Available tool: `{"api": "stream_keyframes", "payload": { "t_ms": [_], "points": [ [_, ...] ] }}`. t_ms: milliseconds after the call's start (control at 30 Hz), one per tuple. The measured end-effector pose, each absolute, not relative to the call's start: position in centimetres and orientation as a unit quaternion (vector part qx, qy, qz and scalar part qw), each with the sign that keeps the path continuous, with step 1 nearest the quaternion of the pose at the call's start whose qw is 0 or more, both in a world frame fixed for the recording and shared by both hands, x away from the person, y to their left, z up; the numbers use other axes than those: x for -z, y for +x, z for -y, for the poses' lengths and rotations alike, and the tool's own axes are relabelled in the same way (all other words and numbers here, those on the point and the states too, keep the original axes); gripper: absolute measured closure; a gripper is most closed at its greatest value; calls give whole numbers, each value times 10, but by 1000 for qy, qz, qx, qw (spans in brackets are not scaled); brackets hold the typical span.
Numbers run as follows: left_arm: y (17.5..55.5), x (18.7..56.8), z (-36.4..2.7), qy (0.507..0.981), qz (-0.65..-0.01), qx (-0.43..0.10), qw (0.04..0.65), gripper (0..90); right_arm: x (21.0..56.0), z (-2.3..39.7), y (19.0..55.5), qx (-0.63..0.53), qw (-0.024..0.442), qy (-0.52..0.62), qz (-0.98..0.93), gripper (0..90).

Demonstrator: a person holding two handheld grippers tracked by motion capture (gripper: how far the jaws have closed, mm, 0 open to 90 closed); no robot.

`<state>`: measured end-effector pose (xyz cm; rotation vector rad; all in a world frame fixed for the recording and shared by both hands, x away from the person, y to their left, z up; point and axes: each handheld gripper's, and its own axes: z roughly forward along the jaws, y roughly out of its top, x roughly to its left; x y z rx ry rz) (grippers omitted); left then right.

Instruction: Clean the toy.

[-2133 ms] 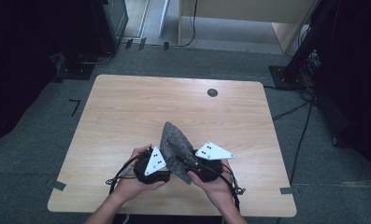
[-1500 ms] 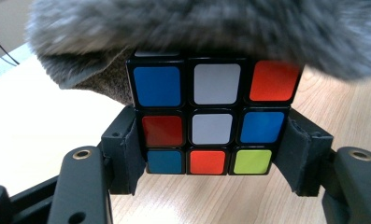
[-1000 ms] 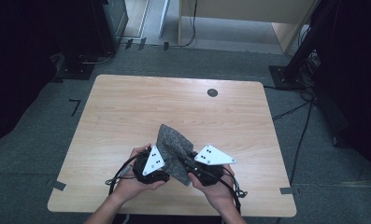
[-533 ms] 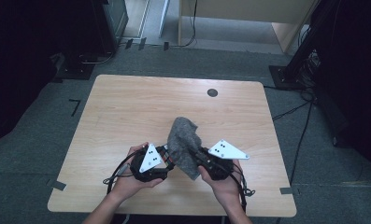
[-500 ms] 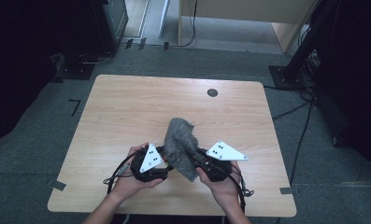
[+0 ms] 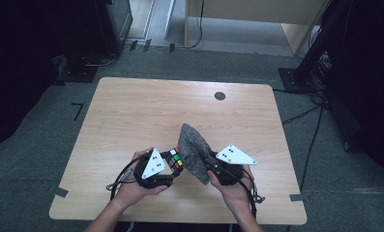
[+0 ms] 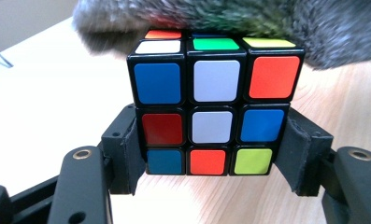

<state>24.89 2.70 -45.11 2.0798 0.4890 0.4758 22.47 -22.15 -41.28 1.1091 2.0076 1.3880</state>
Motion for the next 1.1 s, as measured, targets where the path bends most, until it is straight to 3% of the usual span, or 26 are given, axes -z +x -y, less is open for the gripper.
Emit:
{"api": "stream_keyframes", "payload": {
  "t_ms": [333, 667, 767, 900, 1100],
  "points": [
    [246, 451, -26, 843, -189, -190, 466, 344, 406, 184, 203, -522, 220, 322, -758, 796],
    [249, 448, -31, 835, -198, -188, 477, 344, 414, 217, 220, -504, 250, 404, -721, 798],
    [251, 451, -31, 839, -206, -192, 466, 345, 410, 216, 216, -519, 251, 396, -715, 798],
    [249, 452, -27, 843, -199, -195, 460, 344, 402, 196, 204, -558, 203, 343, -728, 797],
    [247, 451, -28, 841, -198, -197, 463, 344, 413, 191, 209, -530, 216, 346, -744, 797]
  ]
}}
